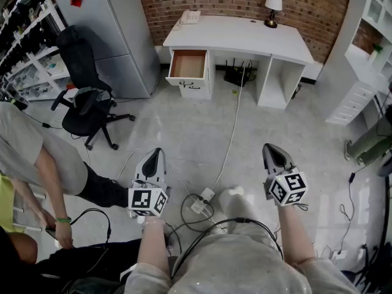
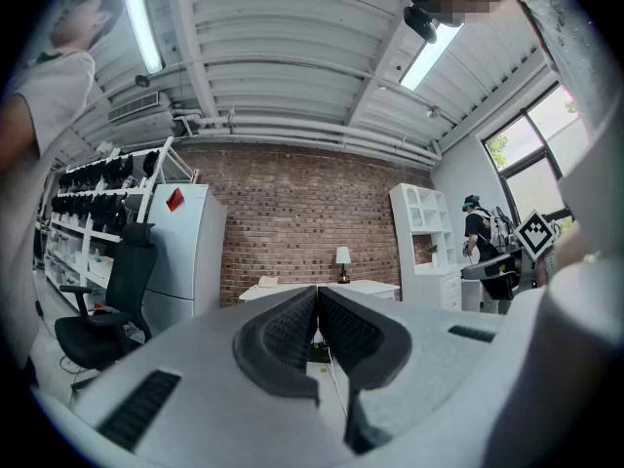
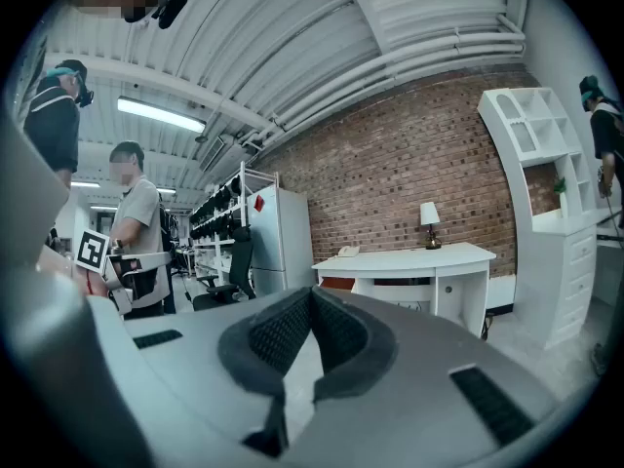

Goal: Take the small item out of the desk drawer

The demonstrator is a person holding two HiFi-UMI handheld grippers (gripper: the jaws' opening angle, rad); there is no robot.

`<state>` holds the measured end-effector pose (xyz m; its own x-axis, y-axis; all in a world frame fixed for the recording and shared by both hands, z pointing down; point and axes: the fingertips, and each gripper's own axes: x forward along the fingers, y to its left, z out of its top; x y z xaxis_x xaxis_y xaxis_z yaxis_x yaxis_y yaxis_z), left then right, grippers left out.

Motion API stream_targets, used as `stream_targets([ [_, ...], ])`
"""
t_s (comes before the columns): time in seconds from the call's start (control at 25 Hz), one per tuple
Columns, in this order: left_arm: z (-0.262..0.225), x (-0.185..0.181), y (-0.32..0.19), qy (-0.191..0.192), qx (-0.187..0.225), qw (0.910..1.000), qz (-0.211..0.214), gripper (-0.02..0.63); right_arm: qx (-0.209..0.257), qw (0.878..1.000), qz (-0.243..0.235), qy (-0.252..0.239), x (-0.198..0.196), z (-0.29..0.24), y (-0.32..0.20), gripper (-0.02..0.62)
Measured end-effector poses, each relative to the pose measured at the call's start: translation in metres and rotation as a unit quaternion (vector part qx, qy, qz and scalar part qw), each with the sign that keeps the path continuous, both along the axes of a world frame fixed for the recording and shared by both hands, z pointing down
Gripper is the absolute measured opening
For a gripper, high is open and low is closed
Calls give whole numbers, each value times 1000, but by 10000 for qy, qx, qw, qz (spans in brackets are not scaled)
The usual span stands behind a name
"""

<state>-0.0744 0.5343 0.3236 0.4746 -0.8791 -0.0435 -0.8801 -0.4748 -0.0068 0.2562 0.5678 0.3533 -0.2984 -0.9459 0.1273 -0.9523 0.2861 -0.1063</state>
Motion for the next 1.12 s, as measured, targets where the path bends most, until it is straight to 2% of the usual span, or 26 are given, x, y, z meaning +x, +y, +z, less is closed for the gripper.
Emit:
stream_targets([
  [0.44,10,-12,-88,129,-49,9998,-172,5,3,10000,68,59,10,14,-95,5],
  [0.64,14,-10,-142,155,-160,9989,-407,5,-203,9997,67,71,30,24,-149,5],
  [1.0,8,-10,-231,222,-259,9958,-846,5,-224,9994,-220,-171,43,27,-260,6],
  [1.04,8,-8,-239,212,-262,9956,-872,5,-250,9992,-255,-185,44,29,-271,10],
  [1.12,8,-5,-253,164,-279,9953,-912,5,-294,9987,-355,-210,43,33,-293,78],
])
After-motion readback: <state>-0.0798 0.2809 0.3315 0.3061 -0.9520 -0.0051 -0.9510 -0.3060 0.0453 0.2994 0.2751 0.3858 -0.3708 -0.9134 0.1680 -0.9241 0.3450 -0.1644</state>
